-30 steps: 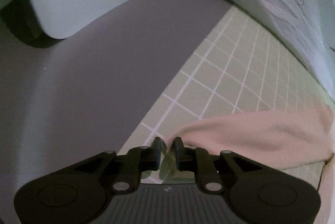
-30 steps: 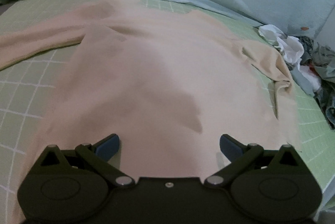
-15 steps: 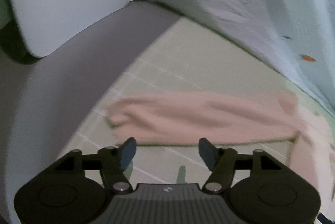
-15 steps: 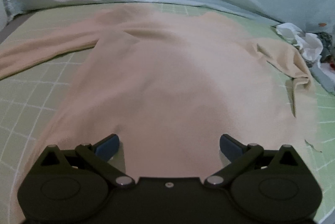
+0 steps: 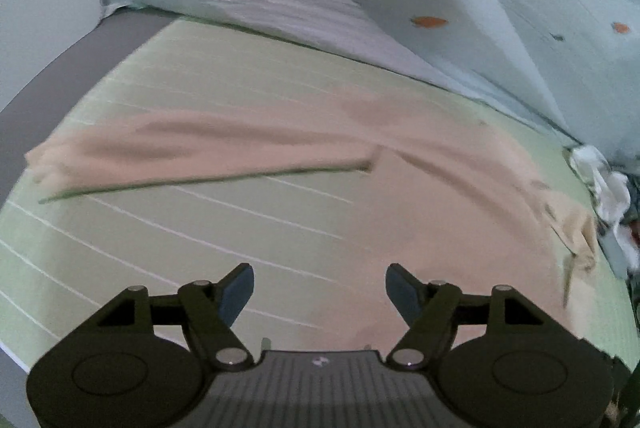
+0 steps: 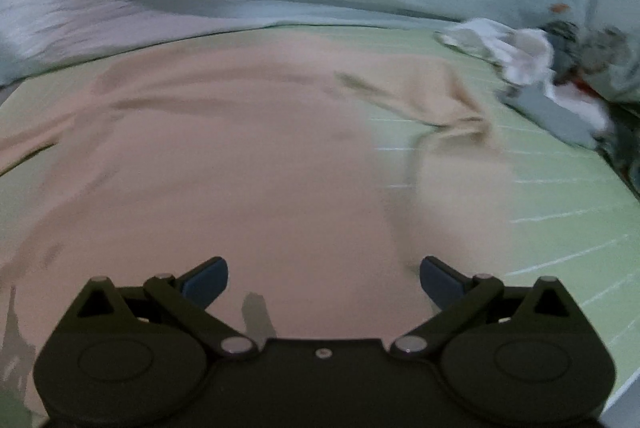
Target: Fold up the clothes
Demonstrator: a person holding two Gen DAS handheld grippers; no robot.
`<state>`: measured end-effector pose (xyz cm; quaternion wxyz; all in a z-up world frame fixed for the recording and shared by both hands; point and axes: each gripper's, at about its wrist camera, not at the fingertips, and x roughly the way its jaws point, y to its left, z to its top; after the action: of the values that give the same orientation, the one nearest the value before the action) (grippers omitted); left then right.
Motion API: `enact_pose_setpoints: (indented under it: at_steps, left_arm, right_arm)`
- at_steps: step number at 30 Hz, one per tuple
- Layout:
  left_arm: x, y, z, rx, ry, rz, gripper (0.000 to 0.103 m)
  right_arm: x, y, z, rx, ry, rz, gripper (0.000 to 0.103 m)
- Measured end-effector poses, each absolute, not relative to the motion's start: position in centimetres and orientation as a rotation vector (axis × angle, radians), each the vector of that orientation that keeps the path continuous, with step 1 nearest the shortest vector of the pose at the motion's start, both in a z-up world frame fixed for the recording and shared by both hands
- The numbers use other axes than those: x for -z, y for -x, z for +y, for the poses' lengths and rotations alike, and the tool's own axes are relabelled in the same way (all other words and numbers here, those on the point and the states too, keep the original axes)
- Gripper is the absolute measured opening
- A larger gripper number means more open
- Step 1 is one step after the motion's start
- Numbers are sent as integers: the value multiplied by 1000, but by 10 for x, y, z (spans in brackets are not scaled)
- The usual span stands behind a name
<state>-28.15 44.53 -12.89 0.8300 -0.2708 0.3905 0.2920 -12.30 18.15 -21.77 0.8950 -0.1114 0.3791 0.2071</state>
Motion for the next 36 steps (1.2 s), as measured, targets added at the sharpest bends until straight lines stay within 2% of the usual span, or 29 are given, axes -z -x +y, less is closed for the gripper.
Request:
enact_pose_setpoints:
  at_steps: [7, 13, 15, 17, 18, 19, 20, 27, 33, 36]
  left_arm:
    - [133, 239, 371, -637, 558, 845, 74]
    - [139, 222, 327, -660, 541, 897, 74]
    - [139, 219, 319, -669, 538, 906, 74]
    - [140, 216, 312, -680, 537, 912, 74]
    - [140, 214, 309, -684, 538, 915, 74]
    - [141, 212, 307, -685, 540, 917, 74]
    - [141, 209, 305, -686, 542, 919, 74]
    - [142, 191, 289, -653, 520, 924, 74]
    - [144, 182, 278, -635, 506, 940, 74]
    - [143, 183, 275, -643, 504, 946, 74]
  right_arm:
    - [227, 63, 115, -357, 176, 834, 102]
    - [239, 39, 91, -444, 167, 873, 83]
    - [239, 43, 89, -503, 182, 858, 74]
    - [237, 49, 88, -572, 202, 830, 48]
    - [236, 51, 88, -593, 215, 821, 41]
    - [235, 52, 88, -611, 223, 815, 23]
    - [235, 53, 86, -628, 229, 806, 12]
    - [225, 36, 39, -484, 247, 766, 9]
    - [217, -12, -26, -200, 231, 733, 10]
    - [215, -29, -44, -123, 213, 742, 19]
